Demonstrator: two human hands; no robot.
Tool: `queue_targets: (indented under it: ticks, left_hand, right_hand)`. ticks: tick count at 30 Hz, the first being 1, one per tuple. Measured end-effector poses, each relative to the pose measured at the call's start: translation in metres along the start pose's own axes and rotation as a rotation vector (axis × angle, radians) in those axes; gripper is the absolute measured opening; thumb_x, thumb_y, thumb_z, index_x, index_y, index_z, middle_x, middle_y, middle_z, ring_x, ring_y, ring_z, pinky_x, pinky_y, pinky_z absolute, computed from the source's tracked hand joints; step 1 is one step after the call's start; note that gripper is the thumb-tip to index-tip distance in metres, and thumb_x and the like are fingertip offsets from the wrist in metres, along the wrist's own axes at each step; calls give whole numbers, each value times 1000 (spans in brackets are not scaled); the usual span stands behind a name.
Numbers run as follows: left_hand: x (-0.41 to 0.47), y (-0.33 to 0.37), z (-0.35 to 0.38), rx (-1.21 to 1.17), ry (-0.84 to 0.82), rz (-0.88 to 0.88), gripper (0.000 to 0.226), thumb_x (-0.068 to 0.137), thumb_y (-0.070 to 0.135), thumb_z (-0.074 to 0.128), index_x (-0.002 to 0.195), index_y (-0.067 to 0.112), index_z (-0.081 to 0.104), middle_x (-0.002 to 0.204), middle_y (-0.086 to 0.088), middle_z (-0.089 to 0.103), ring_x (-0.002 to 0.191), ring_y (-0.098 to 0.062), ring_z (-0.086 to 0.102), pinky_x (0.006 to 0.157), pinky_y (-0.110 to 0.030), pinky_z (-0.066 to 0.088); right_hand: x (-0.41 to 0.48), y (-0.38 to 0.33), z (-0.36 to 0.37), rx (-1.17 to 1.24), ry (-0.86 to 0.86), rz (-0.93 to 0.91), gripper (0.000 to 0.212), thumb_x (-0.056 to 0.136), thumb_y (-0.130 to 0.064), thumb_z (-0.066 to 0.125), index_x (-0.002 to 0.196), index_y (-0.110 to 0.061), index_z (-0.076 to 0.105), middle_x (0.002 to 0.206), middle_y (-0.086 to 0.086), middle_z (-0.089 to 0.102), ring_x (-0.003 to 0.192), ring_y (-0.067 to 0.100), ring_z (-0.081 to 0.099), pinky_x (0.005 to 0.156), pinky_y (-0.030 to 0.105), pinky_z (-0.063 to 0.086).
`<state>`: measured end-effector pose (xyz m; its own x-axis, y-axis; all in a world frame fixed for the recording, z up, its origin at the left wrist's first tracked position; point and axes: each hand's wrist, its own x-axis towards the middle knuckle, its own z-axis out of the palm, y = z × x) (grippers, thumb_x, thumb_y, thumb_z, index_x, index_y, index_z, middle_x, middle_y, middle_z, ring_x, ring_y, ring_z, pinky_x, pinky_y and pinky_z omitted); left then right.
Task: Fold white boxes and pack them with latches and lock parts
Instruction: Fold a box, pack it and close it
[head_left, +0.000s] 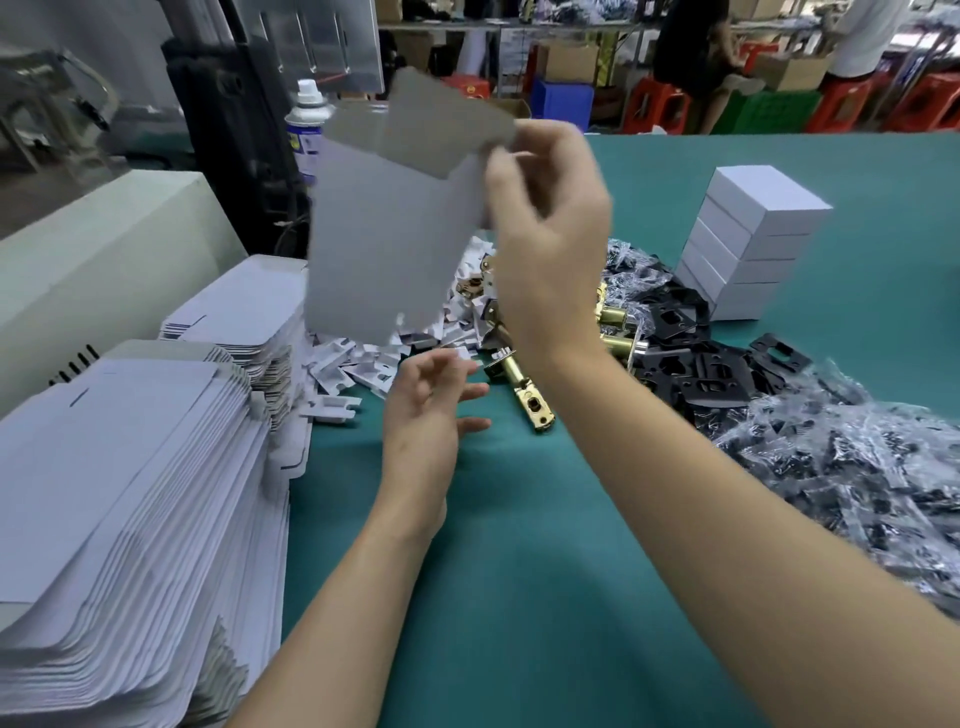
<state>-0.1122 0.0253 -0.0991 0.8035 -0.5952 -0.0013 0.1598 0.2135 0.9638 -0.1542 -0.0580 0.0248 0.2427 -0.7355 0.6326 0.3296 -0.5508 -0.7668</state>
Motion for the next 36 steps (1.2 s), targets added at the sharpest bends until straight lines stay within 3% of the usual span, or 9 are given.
queue_targets:
  ticks: [4,6,8,11,14,18,21,26,36]
  left_hand:
    - [-1,6,-7,-146,31,-60,34,103,-10,32,109,16,53,107,5,69,78,-10,71,57,-20,57]
    - [-3,5,-10,-170,-47,-67,32,102,-8,45,118,16,60,95,18,75,80,-1,70,66,-17,58]
    - [-7,10,-12,-157,-219,-96,30,114,15,43,119,16,73,92,19,78,84,1,73,75,-22,61]
    - [-11,21,-8,-254,-531,-368,73,101,74,28,122,26,79,126,-5,76,112,-28,74,98,-46,59]
    - [-19,16,2,-255,-802,-475,87,92,85,29,149,26,58,151,-19,58,135,-46,58,106,-58,53]
    - [-26,19,0,-265,-794,-509,101,69,88,66,146,21,63,145,-17,64,126,-38,66,104,-57,55]
    - [-27,23,-1,-120,-739,-457,104,55,88,77,131,18,74,128,-13,73,111,-29,74,89,-41,61]
    - [-29,26,2,80,-702,-379,99,48,89,81,123,24,75,123,-18,75,103,-29,74,87,-35,61]
    - [-30,24,8,217,-802,-258,104,64,86,76,145,24,55,129,-14,70,115,-31,70,99,-49,58]
  right_hand:
    - [-2,-1,-50,152,61,175,4,104,-13,59,102,-11,63,80,-3,61,66,8,52,61,29,48]
    - [-6,4,-63,172,53,283,5,104,-13,59,101,-13,63,71,-10,57,58,5,47,57,25,46]
    - [-11,11,-75,154,33,359,9,103,-12,60,97,-17,65,66,-15,58,56,2,46,54,23,45]
    - [-23,23,-91,82,-10,437,12,103,-9,60,96,-18,65,62,-19,60,54,-1,48,53,20,45]
    - [-36,32,-102,63,-9,531,9,102,-13,62,99,-20,67,59,-19,60,53,0,50,48,20,44]
    - [-52,44,-108,108,13,669,6,101,-19,65,105,-22,68,64,-13,58,59,10,51,41,22,42]
    - [-66,51,-106,51,-17,604,21,99,-18,67,120,-21,65,89,-8,69,74,9,61,62,23,52]
    - [-77,49,-114,-389,-244,31,30,98,-32,62,124,-20,70,126,-4,57,126,16,53,106,35,44]
    - [-68,36,-120,-289,-302,79,35,90,-47,63,80,-16,53,82,-12,48,90,18,50,80,26,41]
